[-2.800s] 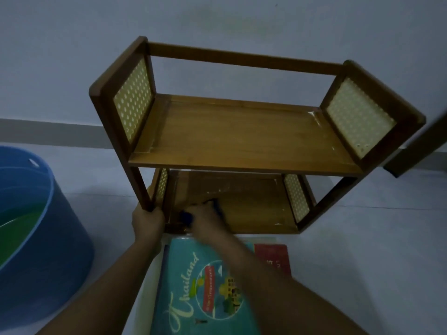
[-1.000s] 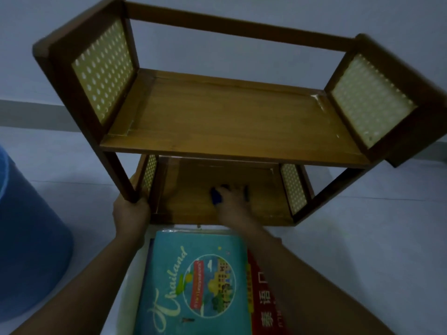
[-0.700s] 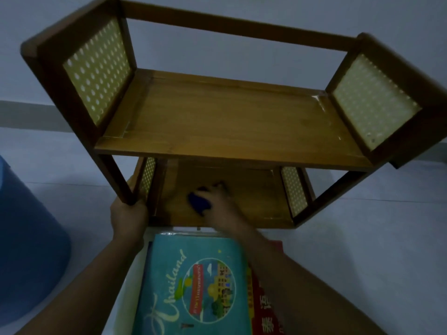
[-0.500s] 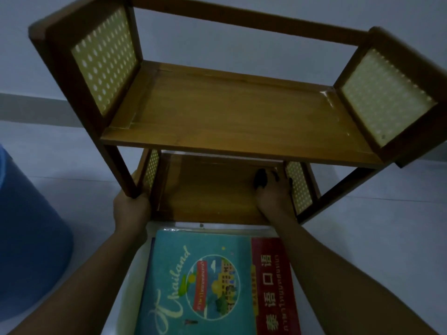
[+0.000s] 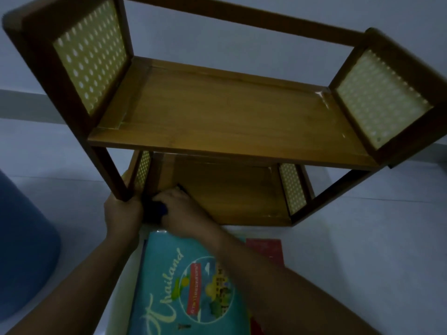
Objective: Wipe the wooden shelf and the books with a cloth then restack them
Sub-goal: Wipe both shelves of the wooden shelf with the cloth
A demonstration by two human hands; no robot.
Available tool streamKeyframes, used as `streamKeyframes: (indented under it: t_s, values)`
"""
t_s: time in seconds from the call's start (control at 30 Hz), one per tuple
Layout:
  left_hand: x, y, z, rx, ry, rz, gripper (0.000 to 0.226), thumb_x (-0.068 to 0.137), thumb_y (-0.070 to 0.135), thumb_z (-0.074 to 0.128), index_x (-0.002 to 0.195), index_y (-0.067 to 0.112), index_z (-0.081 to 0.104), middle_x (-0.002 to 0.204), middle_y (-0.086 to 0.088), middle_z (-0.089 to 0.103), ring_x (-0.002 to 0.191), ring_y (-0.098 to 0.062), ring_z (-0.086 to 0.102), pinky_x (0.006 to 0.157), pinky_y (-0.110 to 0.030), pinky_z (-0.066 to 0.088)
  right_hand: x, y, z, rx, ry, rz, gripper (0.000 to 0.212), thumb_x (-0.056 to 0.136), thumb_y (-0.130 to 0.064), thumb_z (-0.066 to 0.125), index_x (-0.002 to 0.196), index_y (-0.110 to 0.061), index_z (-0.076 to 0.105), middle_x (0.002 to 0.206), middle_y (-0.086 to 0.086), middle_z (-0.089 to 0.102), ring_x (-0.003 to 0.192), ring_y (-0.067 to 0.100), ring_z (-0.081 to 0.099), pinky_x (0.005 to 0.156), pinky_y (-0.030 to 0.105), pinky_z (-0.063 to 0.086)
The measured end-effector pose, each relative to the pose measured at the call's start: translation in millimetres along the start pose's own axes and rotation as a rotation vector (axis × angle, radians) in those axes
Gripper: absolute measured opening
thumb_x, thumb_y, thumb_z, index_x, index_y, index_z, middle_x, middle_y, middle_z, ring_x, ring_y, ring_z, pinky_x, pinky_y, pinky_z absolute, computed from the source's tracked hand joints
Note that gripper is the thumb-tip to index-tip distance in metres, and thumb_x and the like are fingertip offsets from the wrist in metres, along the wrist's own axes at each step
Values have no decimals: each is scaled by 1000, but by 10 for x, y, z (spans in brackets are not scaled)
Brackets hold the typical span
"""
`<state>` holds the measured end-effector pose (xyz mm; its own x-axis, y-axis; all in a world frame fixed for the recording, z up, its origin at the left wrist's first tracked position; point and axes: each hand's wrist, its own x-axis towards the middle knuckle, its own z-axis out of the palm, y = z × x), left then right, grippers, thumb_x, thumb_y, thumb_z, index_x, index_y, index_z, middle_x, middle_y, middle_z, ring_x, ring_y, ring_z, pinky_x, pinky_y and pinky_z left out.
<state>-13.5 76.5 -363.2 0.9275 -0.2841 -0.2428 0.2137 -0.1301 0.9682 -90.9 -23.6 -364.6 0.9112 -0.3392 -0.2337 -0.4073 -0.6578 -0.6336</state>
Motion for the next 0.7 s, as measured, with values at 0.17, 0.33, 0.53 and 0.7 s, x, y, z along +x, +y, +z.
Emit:
streamKeyframes:
  t_s: [0.17, 0.33, 0.53, 0.7]
  values:
    - [-5, 32, -36, 28, -91, -15, 35, 96, 13, 49, 129, 22, 54, 108, -6, 64, 97, -26, 59, 84, -46, 50, -576, 1115, -755, 61, 96, 260, 13, 90, -9, 54, 84, -12, 65, 83, 16, 66, 71, 32, 59, 61, 32, 42]
    - [-53, 158, -50, 29, -73, -86, 23, 95, 12, 51, 117, 16, 57, 111, -14, 62, 103, -36, 60, 86, -47, 49, -923, 1484, -804, -277, 311, 306, 47, 89, 8, 51, 135, -4, 50, 130, 25, 50, 117, 40, 50, 95, 45, 46]
    - [-367, 265, -474, 479, -90, 80, 71, 92, 31, 61, 149, 10, 24, 153, -12, 34, 138, -29, 35, 110, -45, 34, -1537, 664, -1263, 39, 423, 104, 41, 95, 2, 49, 135, -8, 50, 124, 4, 56, 120, 22, 49, 90, 9, 43]
    - [-1134, 177, -692, 533, -202, 222, 62, 93, 30, 55, 148, 14, 28, 153, -4, 36, 136, -26, 39, 109, -38, 35, -2319, 258, -1225, 180, 585, -49, 53, 92, 14, 44, 134, -18, 49, 135, -1, 47, 118, 4, 48, 96, 5, 38]
